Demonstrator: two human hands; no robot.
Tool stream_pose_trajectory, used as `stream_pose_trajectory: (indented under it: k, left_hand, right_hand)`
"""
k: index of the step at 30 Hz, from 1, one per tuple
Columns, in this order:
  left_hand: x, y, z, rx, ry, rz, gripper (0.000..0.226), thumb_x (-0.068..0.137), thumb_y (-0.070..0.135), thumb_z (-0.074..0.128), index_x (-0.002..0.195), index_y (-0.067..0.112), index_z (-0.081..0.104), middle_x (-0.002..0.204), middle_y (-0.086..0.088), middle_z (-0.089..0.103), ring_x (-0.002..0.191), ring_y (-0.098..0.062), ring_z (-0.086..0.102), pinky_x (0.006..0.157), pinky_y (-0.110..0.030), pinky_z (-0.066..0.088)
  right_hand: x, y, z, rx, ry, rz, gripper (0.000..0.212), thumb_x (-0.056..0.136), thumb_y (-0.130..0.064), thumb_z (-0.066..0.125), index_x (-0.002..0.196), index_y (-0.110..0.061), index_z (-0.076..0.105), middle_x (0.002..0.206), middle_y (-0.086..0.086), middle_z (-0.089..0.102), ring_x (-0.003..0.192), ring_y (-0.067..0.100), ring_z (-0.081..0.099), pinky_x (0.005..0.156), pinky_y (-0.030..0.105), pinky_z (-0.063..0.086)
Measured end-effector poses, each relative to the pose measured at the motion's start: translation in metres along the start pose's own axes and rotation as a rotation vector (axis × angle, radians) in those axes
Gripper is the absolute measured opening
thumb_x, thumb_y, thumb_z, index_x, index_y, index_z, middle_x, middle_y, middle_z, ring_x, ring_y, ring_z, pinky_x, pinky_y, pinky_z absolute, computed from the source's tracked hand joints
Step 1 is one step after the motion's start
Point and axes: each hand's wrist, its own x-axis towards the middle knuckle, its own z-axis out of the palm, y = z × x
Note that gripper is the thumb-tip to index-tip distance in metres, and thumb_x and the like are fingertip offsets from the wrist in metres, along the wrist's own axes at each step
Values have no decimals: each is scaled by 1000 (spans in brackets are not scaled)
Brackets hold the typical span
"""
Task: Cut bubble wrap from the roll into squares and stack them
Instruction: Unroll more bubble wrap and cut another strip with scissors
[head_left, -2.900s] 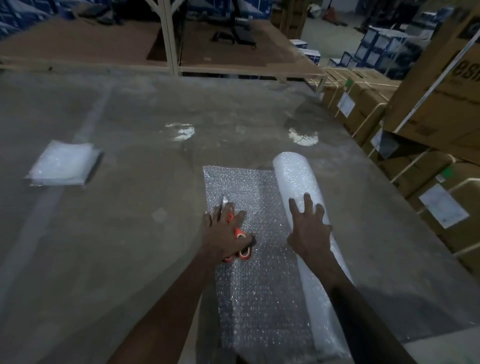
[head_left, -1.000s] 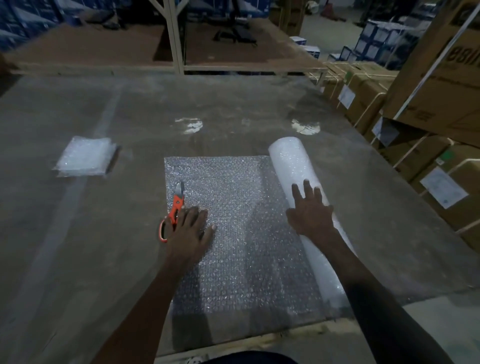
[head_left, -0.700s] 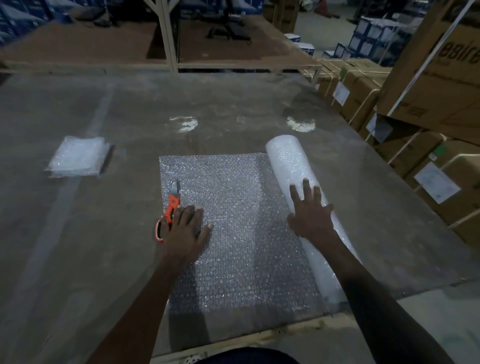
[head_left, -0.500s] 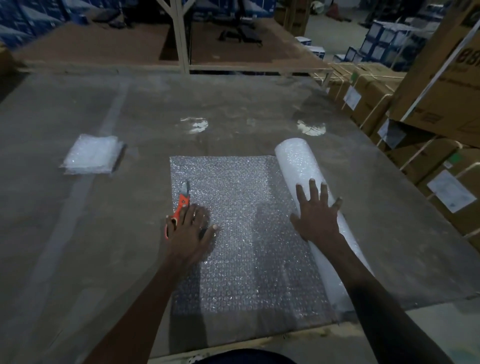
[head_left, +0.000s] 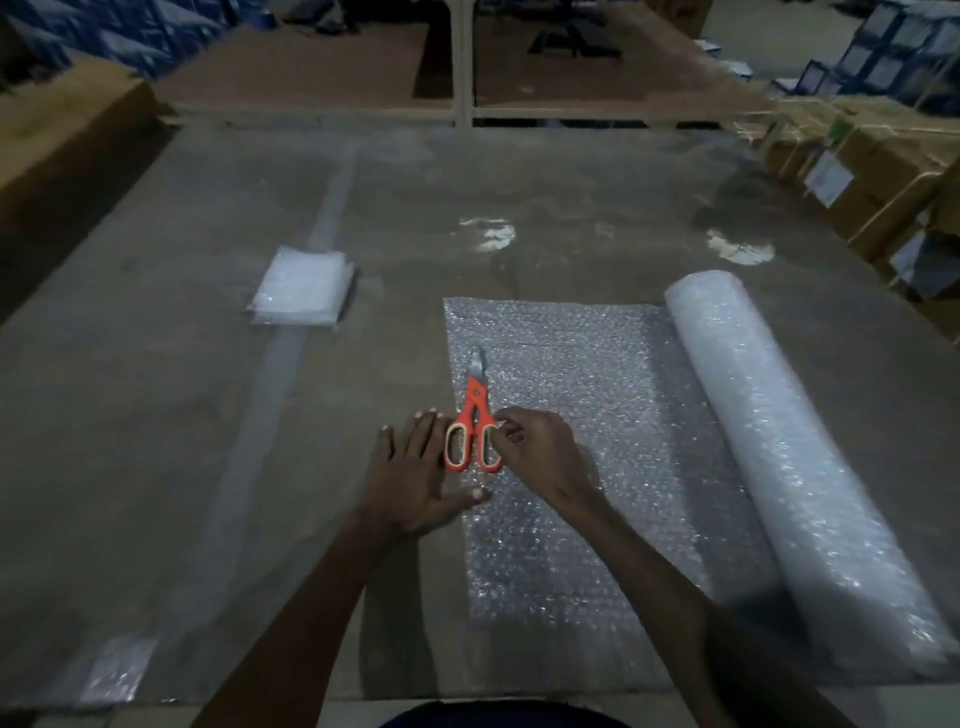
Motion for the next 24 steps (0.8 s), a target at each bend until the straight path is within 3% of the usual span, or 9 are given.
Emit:
stream_pose_trajectory:
  k: [6, 9, 11, 13, 15, 19, 21, 24]
  left_hand:
    - [1, -3, 1, -10, -16, -23, 124, 69, 101, 18, 158, 15, 19, 167, -4, 14, 154, -20, 6, 120, -58, 5]
    - [1, -5, 2, -31, 14, -2, 121, 72, 98, 29, 157, 12, 21, 166, -6, 17, 154, -23, 9, 120, -58, 6]
    - [0, -5, 1, -40, 14, 3, 121, 73, 97, 31, 158, 11, 19, 166, -7, 14, 154, -24, 9, 121, -58, 5]
    - [-1, -4, -2, -39, 4, -4, 123, 72, 97, 29, 158, 10, 16, 167, -8, 11, 154, -24, 6, 121, -56, 2]
    - [-1, -3, -4, -41, -17, -17, 125, 72, 98, 25, 158, 8, 14, 167, -7, 8, 154, -23, 3, 121, -56, -1]
    - [0, -2, -8, -46, -70, -33, 127, 71, 99, 19, 159, 9, 8, 168, -5, 1, 154, -21, -3, 121, -56, -4]
    - [-1, -1, -10, -65, -64, -27, 126, 71, 99, 20, 159, 9, 9, 168, -5, 3, 154, -22, -3, 121, -57, -2]
    - [-7, 4, -12, -86, -57, -22, 125, 71, 99, 16, 158, 8, 11, 167, -8, 5, 154, -24, 0, 120, -58, 0]
  right_hand:
    - [23, -38, 33, -310, -112, 228, 38, 86, -40, 73, 112, -13, 67, 108, 14, 73, 104, 36, 68, 84, 38, 53]
    - [35, -47, 32, -365, -162, 287, 38, 84, -35, 76, 110, -8, 68, 110, 15, 72, 104, 35, 68, 85, 38, 53]
    - [43, -49, 28, -318, -194, 347, 34, 79, -33, 79, 100, -8, 73, 101, 14, 74, 97, 32, 71, 77, 34, 55]
    - [48, -45, 22, -180, -184, 423, 26, 75, -32, 82, 83, -9, 73, 82, 9, 74, 78, 26, 72, 63, 29, 53]
    - [46, -38, 11, 129, -134, 502, 23, 76, -22, 81, 75, -1, 73, 69, 12, 73, 63, 26, 69, 56, 32, 56]
    - [14, -24, -17, 814, 40, 615, 10, 87, 1, 69, 94, 8, 71, 70, 14, 70, 57, 21, 63, 51, 29, 48]
    - [-9, -20, -27, 973, 78, 610, 11, 90, 3, 67, 100, 7, 70, 74, 12, 69, 61, 17, 63, 55, 24, 50]
    - [-41, -12, -32, 1051, 164, 659, 20, 86, 9, 69, 106, 8, 67, 71, 8, 63, 52, 9, 54, 49, 17, 44]
